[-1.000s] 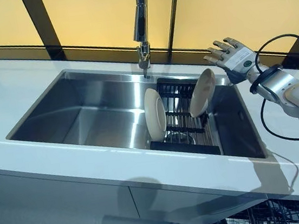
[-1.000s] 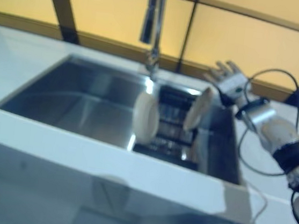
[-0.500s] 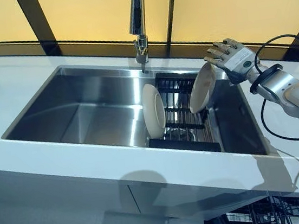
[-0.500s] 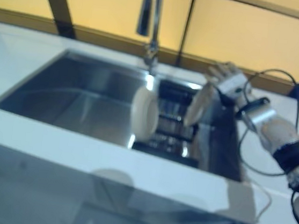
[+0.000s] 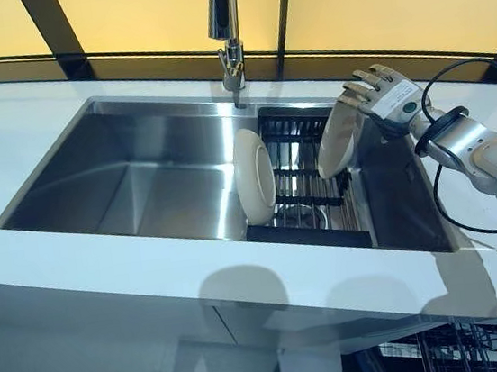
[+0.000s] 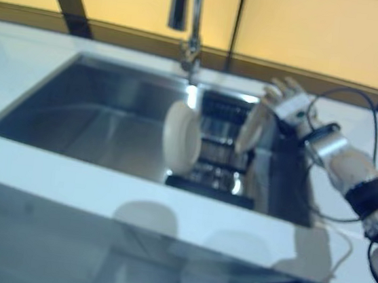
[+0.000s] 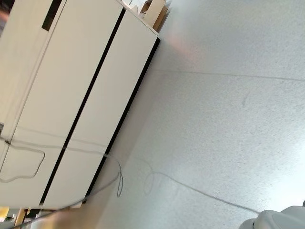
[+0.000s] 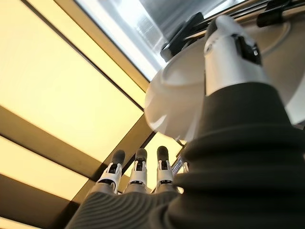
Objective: Take plates into dishwasher
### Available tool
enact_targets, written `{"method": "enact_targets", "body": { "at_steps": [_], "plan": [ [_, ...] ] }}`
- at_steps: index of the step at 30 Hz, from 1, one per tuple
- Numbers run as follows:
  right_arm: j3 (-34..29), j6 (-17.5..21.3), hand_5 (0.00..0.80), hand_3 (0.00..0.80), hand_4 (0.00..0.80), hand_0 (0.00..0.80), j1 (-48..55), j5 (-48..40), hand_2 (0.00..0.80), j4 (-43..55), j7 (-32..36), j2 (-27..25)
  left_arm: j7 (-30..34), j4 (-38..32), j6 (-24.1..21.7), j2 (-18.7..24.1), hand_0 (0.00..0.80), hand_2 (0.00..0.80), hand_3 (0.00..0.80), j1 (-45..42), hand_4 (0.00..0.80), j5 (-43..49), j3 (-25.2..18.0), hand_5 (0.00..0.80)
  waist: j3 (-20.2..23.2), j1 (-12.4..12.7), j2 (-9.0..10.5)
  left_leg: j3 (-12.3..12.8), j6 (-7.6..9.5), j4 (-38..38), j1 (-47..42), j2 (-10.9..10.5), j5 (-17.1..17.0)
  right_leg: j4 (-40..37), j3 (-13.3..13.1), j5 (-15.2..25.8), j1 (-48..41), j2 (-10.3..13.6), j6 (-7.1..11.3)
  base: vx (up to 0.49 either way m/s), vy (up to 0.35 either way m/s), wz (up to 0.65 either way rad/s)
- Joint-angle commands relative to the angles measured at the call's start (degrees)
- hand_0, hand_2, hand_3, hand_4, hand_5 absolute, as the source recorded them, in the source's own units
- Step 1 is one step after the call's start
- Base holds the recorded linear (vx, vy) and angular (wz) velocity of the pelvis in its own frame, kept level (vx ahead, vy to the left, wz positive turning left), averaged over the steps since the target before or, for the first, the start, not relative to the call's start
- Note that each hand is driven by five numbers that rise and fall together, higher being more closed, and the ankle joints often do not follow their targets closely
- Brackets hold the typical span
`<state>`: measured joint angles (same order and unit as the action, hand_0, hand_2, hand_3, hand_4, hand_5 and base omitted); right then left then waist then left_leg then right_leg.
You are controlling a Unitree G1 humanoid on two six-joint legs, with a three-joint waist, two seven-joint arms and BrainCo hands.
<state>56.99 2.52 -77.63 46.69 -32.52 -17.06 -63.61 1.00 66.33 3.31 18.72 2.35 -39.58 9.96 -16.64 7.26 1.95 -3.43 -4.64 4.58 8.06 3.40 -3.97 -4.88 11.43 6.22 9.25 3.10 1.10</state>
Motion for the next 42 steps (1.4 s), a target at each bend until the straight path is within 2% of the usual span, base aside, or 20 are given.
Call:
{"method": "enact_targets", "body": {
  "at_steps": [1, 17, 23, 29, 30, 31, 32, 38, 42],
  "plan": [
    [1.77, -1.21, 0.000, 0.000, 0.000, 0.000, -6.36, 1.95, 0.000, 0.06, -1.98, -0.84, 0.85, 0.83, -0.80, 0.52, 0.000, 0.000, 0.000, 0.86, 0.000, -1.18, 1.24, 0.000, -0.08, 0.69, 2.08, 0.61, 1.42, 0.42, 2.08, -0.89, -0.24, -0.12, -0.07, 0.11, 0.41, 2.79, 5.50, 0.000, 0.000, 0.00],
    [2.95, -1.49, 0.000, 0.000, 0.000, 0.000, -8.05, 6.32, 0.000, 1.43, -2.56, -0.98, 1.31, -0.22, -1.35, 0.50, 0.000, 0.000, 0.000, 0.96, 0.000, -5.23, 0.71, 0.000, -1.75, 1.04, 1.71, 0.41, 1.38, 0.42, 3.09, -1.09, -0.72, -0.12, 0.68, 0.32, 1.21, 2.90, 5.52, 0.000, 0.000, 0.00],
    [3.97, -2.14, 0.000, 0.000, 0.000, 0.000, -8.91, 9.37, 0.000, 2.55, -1.15, -1.06, 1.50, -0.65, -2.15, 0.40, 0.000, 0.000, 0.000, 0.57, 0.000, -6.56, 0.34, 0.000, -2.00, 1.21, 1.67, 0.30, 1.25, 0.42, 3.48, -1.03, -0.99, -0.12, 0.99, 0.41, 1.50, 2.90, 5.56, 0.000, 0.000, 0.00],
    [5.77, -0.76, 0.000, 0.000, 0.000, 0.000, -10.39, 12.67, 0.000, 3.83, 1.84, -0.90, 1.89, -1.28, -2.44, 0.43, 0.000, 0.000, 0.000, 0.28, 0.000, -8.16, -0.26, 0.000, -2.18, 1.35, 1.69, 0.11, 1.14, 0.42, 4.02, -0.94, -1.35, -0.12, 1.36, 0.46, 1.92, 2.82, 5.52, 0.000, 0.000, 0.00],
    [6.09, -0.77, 0.245, 0.245, 0.245, 0.245, -10.54, 12.53, 0.245, 4.07, 2.40, -0.87, 1.90, -1.39, -2.47, 0.39, 0.000, 0.000, 0.000, 0.26, 0.000, -8.13, -0.29, 0.000, -2.20, 1.37, 1.73, 0.15, 1.13, 0.42, 4.05, -0.90, -1.36, -0.12, 1.41, 0.45, 1.95, 2.81, 5.50, 0.000, 0.000, 0.00],
    [6.09, -0.77, 0.245, 0.245, 0.245, 0.245, -10.54, 12.53, 0.245, 4.07, 2.40, -0.87, 1.90, -1.39, -2.47, 0.39, 0.000, 0.000, 0.000, 0.26, 0.000, -8.13, -0.29, 0.000, -2.20, 1.37, 1.73, 0.15, 1.13, 0.42, 4.05, -0.90, -1.36, -0.12, 1.41, 0.45, 1.95, 2.81, 5.50, 0.000, 0.000, 0.00],
    [7.14, -0.80, 0.800, 0.800, 0.800, 0.800, -11.24, 12.81, 0.800, 4.01, 3.41, -0.77, 2.11, -1.54, -2.65, 0.38, 0.000, 0.000, 0.000, 0.16, 0.000, -8.27, -0.36, 0.000, -2.28, 1.47, 1.79, 0.25, 1.10, 0.42, 4.09, -0.85, -1.36, -0.12, 1.51, 0.45, 1.97, 2.79, 5.48, 0.000, 0.000, 0.00],
    [8.86, 0.54, 0.800, 0.800, 0.800, 0.800, -12.51, 11.89, 0.800, 3.29, 7.57, -0.80, 2.87, -1.84, -3.66, 0.41, 0.000, 0.000, 0.000, -0.12, 0.000, -9.41, -0.69, 0.000, -2.77, 1.56, 1.84, 0.30, 0.95, 0.42, 4.41, -0.75, -1.64, -0.12, 1.73, 0.59, 2.23, 2.71, 5.46, -0.018, -0.003, 0.00],
    [9.34, 0.53, 0.800, 0.800, 0.800, 0.800, -12.81, 9.11, 0.800, 3.01, 7.57, -0.94, 3.66, -1.79, -4.06, 0.55, 0.000, 0.000, 0.000, -0.34, 0.000, -8.87, -0.82, 0.000, -2.79, 1.50, 2.00, 0.44, 0.83, 0.42, 4.39, -0.67, -1.70, -0.12, 1.85, 0.61, 2.22, 2.68, 5.42, -0.008, 0.000, 0.00]
  ]
}}
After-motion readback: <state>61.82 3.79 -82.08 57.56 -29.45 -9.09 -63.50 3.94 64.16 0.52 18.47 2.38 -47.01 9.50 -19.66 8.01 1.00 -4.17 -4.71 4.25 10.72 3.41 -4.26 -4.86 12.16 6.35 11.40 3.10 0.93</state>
